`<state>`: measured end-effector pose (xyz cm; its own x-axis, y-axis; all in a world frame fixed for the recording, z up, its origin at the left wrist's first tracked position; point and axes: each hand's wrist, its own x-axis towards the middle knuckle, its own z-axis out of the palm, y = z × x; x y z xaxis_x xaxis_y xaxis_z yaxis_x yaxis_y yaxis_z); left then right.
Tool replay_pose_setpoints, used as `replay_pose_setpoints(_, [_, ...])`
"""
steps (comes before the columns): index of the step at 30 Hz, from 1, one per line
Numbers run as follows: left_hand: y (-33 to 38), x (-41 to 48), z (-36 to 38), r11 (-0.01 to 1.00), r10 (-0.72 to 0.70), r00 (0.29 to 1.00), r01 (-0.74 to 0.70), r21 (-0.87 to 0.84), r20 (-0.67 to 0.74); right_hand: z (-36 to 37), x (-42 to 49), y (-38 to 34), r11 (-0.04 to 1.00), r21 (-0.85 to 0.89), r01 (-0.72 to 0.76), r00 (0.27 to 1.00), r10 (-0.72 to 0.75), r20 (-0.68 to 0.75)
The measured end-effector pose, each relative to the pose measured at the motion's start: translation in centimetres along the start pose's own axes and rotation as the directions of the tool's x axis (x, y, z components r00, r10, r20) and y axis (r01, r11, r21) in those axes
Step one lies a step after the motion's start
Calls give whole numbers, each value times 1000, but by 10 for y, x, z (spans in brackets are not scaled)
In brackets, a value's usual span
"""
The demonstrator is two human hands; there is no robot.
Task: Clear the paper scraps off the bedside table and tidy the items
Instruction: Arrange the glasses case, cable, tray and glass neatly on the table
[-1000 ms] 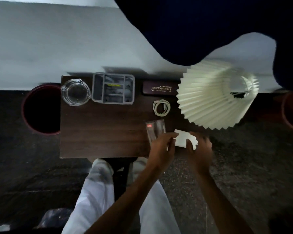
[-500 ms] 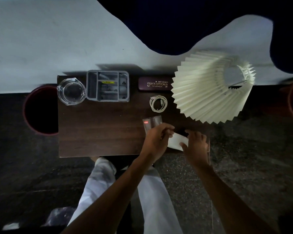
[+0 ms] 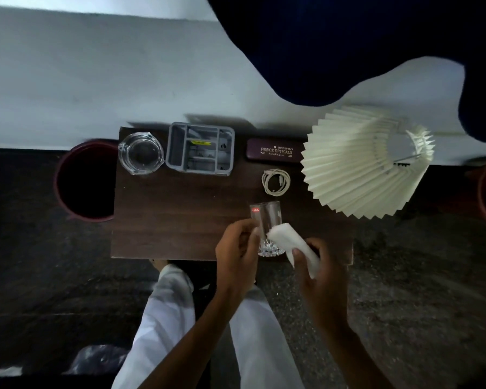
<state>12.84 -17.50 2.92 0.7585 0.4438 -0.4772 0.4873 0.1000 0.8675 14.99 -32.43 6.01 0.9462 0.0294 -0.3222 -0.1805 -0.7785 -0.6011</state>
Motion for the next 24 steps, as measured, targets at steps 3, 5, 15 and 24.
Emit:
replay_pose_setpoints(3, [17,-5,-11,976,-88,995,97,-193,51,6,2,-35,984,175,-33,999,29,23])
replay_pose_setpoints(5, [28,-2,-17,950,-115,989,136,-279,91,15,11,-59,964,259,-59,997,43,67])
replay_pose_setpoints(15, [63,67,-36,848,-330,939,249,-468,-100,54,84,-132,967,220,129,989,-109,-100])
replay_pose_setpoints(24, [74,111,-32,857,-298,955,266,-441,-2,62,140,-162,906,-305,292,954,-298,29])
